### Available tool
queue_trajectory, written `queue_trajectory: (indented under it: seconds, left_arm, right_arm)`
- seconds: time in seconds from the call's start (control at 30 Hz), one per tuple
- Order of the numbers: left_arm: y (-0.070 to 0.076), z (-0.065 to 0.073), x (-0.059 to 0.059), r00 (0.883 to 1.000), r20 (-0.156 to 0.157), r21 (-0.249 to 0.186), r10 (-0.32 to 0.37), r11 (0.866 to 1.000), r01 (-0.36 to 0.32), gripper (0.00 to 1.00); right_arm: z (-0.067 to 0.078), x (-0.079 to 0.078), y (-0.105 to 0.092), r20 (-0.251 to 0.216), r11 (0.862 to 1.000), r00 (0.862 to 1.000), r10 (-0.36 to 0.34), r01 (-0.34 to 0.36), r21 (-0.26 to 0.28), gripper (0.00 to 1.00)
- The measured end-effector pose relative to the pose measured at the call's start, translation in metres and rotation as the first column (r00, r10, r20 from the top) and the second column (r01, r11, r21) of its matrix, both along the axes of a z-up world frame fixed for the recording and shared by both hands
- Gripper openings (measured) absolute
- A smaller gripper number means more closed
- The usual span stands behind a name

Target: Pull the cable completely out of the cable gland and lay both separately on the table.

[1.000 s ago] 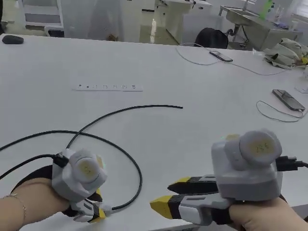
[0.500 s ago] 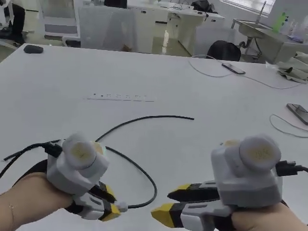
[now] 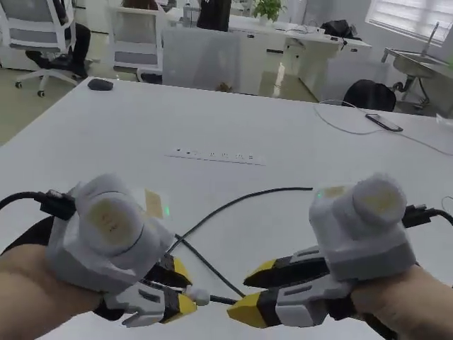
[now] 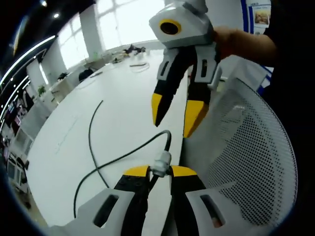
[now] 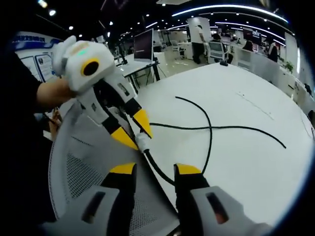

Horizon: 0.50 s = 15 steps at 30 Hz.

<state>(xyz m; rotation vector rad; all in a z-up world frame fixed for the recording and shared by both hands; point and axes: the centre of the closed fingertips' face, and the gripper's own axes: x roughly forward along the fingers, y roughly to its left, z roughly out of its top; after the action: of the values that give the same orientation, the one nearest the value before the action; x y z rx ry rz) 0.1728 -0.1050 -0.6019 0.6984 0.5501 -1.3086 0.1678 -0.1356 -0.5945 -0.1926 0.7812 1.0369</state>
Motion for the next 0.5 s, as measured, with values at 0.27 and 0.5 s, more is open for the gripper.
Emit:
queue_trajectory:
  seconds: [0.27, 0.5]
  left_arm:
    - [-0.004, 0.012, -0.001, 0.978, 0.197, 0.050, -0.064, 0.997, 0.056, 0.16]
    - [-0.010, 0.013, -0.008, 0.943, 0.301, 0.109, -0.142, 0.988, 0.113, 0.16]
  right_arm:
    - [-0.003, -0.006, 0.029, -0.061, 0.979, 0.977, 0.203, -0.204, -0.016, 0.31]
    - [-0.009, -0.010, 0.033, -0.113, 0.954, 0.948, 0.297, -0.301, -0.014, 0.19]
